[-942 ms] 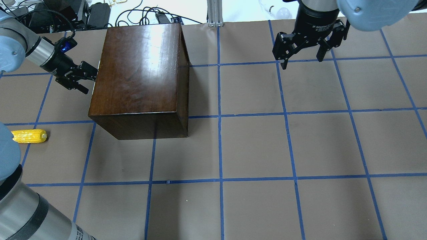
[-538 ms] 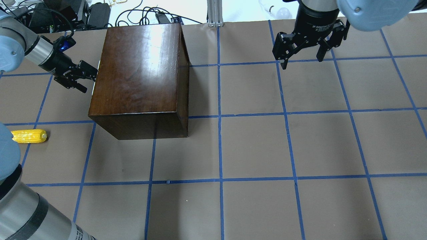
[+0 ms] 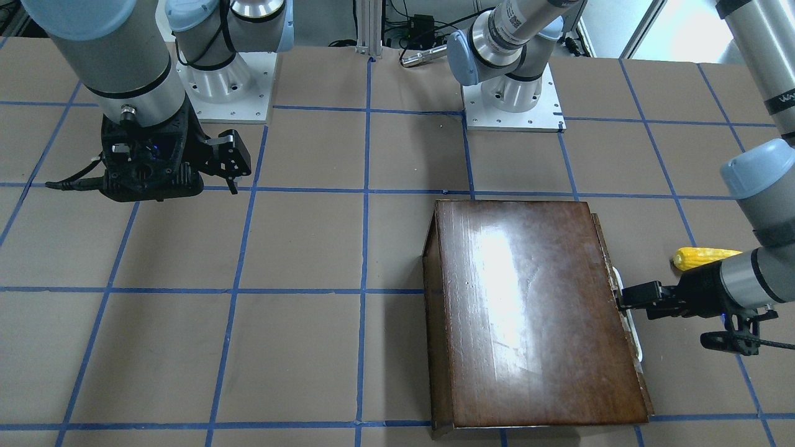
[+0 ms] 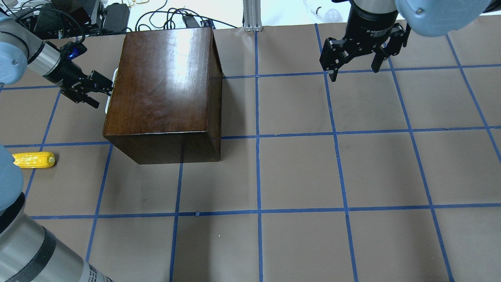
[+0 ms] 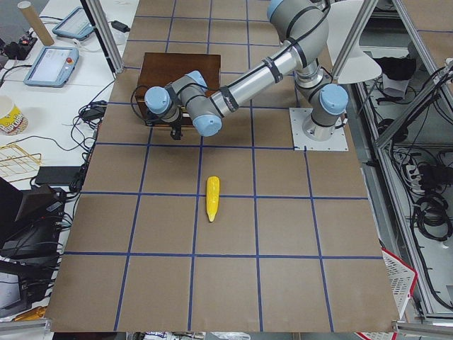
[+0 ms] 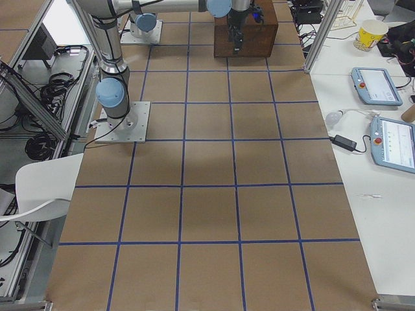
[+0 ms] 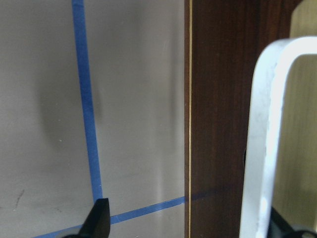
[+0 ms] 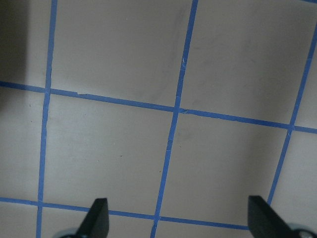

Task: Open drawer and put corn inside
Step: 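Pull the drawer outward from the cabinet with the left gripper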

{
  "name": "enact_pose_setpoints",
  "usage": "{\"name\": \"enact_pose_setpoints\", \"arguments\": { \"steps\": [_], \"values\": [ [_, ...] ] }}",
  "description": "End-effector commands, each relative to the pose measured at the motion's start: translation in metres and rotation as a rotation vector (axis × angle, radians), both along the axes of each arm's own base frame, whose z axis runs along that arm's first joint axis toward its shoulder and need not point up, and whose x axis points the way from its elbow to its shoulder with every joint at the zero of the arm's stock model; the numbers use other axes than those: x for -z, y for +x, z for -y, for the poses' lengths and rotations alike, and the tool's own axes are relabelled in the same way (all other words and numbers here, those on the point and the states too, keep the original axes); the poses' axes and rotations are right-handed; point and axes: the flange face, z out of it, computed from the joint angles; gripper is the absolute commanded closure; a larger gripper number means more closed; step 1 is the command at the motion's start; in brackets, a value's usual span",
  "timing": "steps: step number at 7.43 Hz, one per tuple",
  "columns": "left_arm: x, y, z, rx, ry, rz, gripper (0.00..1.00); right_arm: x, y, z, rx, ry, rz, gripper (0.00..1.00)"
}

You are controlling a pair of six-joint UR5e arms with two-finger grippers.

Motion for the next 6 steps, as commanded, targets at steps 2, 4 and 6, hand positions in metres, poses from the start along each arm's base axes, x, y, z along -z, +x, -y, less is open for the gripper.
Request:
{"name": "enact_pose_setpoints", "arguments": {
  "steps": [2, 4, 6],
  "values": [
    [-0.004, 0.013, 0.001, -0.011, -0.014, 0.021, 0.0, 0.0, 0.0, 0.0, 0.001, 0.001, 0.0, 0.0],
    [-0.006, 0.03, -0.003, -0.036, -0.018, 0.023, 0.0, 0.0, 0.0, 0.0, 0.001, -0.001, 0.0, 0.0],
    [-0.013, 0.04, 0.0, -0.044, -0.033, 0.032, 0.0, 0.0, 0.0, 0.0, 0.001, -0.001, 0.0, 0.0]
  ]
}}
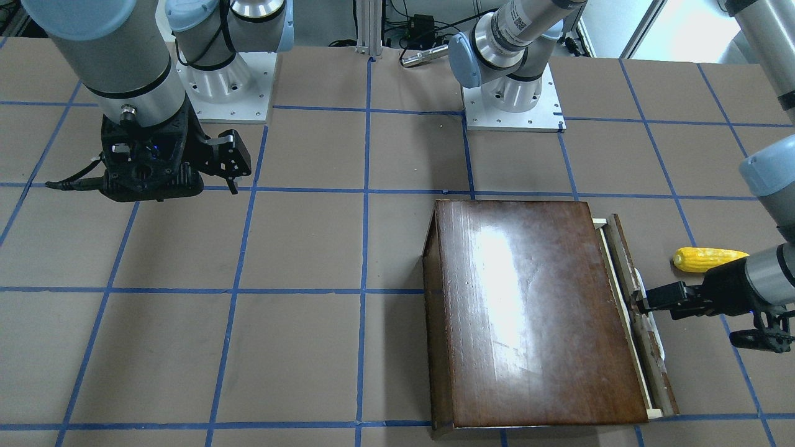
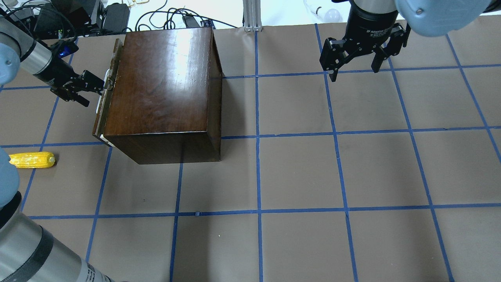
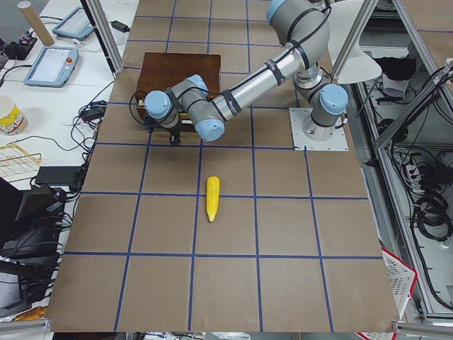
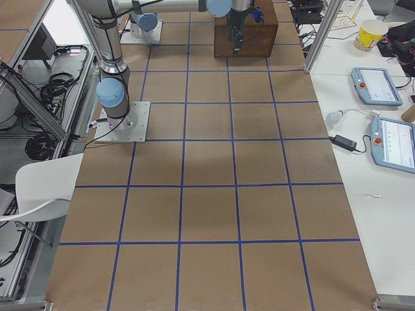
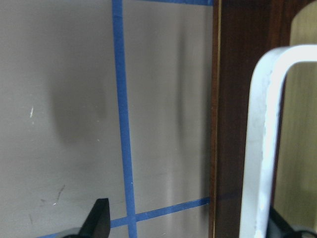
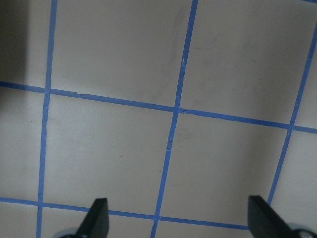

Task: Open drawer and put corn inside
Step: 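Pull the drawer outward from the cabinet with the left gripper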

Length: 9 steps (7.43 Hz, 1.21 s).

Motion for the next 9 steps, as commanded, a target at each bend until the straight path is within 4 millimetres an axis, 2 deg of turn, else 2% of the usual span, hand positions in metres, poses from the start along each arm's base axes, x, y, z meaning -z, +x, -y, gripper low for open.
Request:
{"name": "enact_pose_setpoints", "arguments": {
  "steps": [1, 5, 6, 9],
  "values": [
    [-0.004, 0.008, 0.002, -0.005, -0.006, 0.013, 0.0, 0.0, 0.0, 0.0, 0.0, 0.001, 0.0, 0.0],
    [-0.003, 0.014, 0.0, -0.005, 0.003, 0.03, 0.0, 0.0, 0.0, 0.0, -0.001, 0.001, 0.0, 0.0],
    [-0.002, 0.029, -0.003, -0.021, 0.0, 0.028, 0.0, 0.0, 0.0, 0.0, -0.002, -0.001, 0.0, 0.0],
    [-0.001, 0.039, 0.0, -0.024, -0.003, 0.034, 0.0, 0.0, 0.0, 0.0, -0.001, 0.001, 0.0, 0.0]
  ]
}}
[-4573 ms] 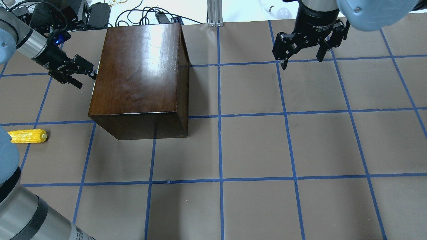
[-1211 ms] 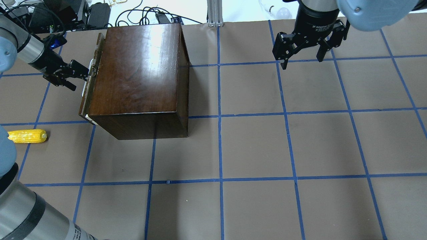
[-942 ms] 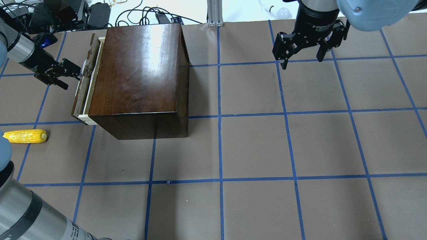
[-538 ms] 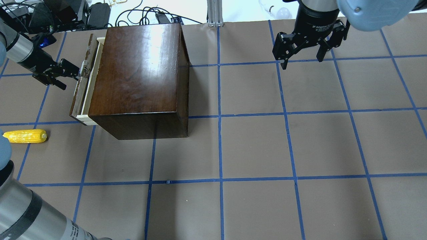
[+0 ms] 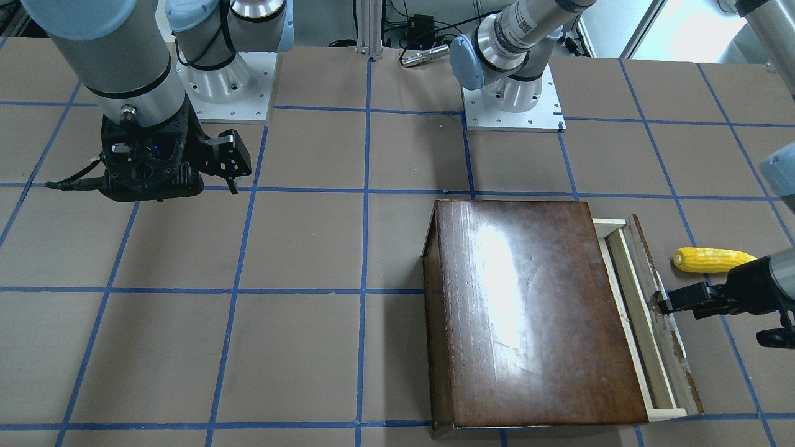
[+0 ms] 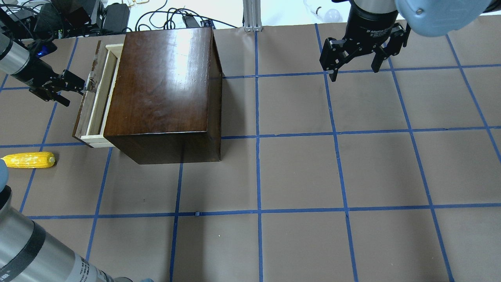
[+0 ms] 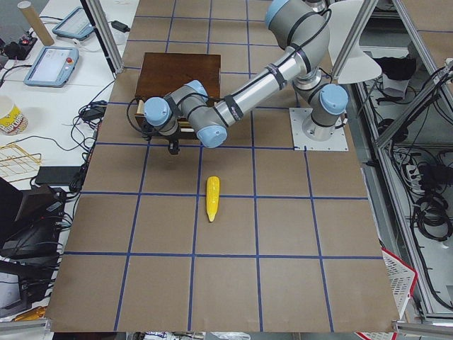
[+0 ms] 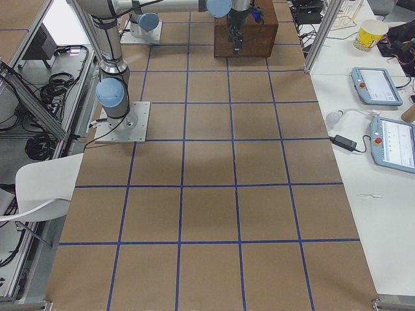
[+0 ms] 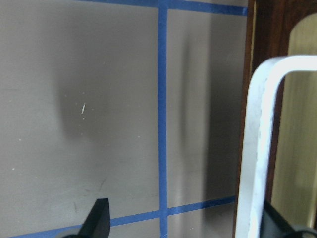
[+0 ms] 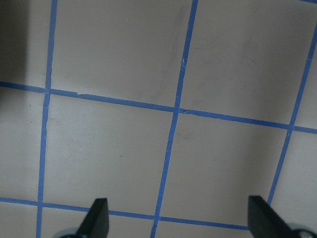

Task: Open drawer and put corn inside
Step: 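Pull the drawer outward from the cabinet with the left gripper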

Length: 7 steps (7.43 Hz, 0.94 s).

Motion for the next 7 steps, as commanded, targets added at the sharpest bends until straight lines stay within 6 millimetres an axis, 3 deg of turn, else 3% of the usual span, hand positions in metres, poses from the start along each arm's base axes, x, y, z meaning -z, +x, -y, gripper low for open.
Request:
{"name": "enact_pose_setpoints", "arguments": {
  "steps": [1, 7],
  "values": [
    [0.004, 0.01, -0.001, -0.007, 0.008, 0.01, 0.0, 0.0, 0.0, 0.0, 0.001, 0.0, 0.0, 0.0],
    [-0.007, 0.026, 0.0, -0.015, 0.001, 0.04, 0.0, 0.0, 0.0, 0.0, -0.001, 0.001, 0.0, 0.0]
  ]
}}
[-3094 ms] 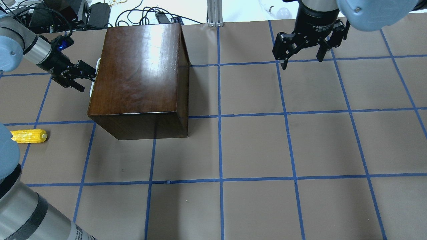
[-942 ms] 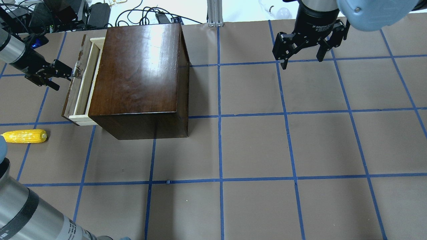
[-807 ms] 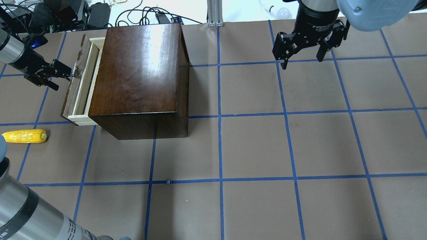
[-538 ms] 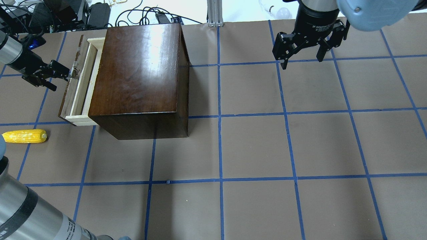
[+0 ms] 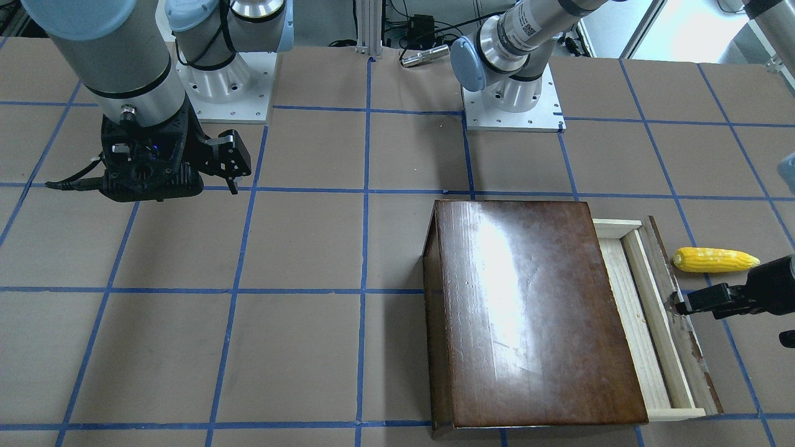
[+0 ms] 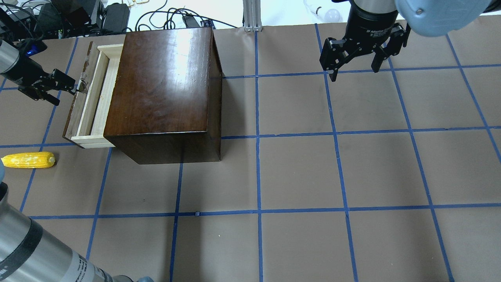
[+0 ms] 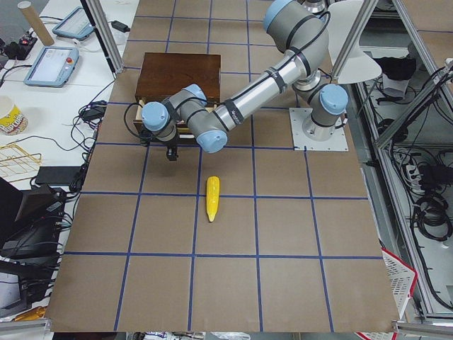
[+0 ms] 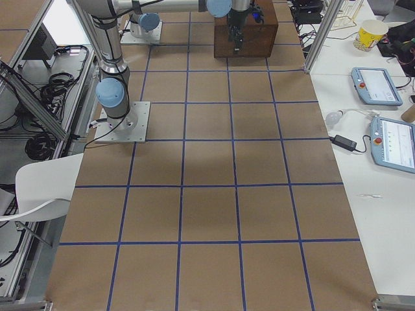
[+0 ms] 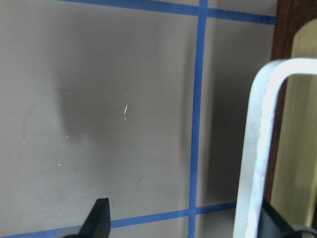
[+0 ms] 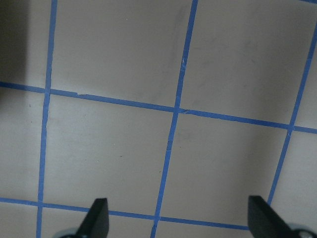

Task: Open drawer and put corn inside
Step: 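Pull the drawer outward from the cabinet with the left gripper, then release the handle and move the left gripper toward the yellow corn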

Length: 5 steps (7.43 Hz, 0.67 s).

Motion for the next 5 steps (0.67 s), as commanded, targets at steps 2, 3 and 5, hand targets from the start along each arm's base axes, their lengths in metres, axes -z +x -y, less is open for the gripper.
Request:
{"name": "enact_pose_setpoints", "arguments": {
  "steps": [2, 3, 5],
  "values": [
    [-0.02, -0.001, -0.004, -0.002, -0.019, 0.018, 0.0, 0.0, 0.0, 0.0, 0.0, 0.0, 0.0, 0.0],
    [-0.032, -0.005, -0.006, 0.005, -0.028, 0.033, 0.0, 0.0, 0.0, 0.0, -0.001, 0.0, 0.0, 0.0],
    [-0.063, -0.012, -0.024, 0.084, -0.03, 0.095, 0.0, 0.0, 0.0, 0.0, -0.001, 0.0, 0.0, 0.0]
  ]
}}
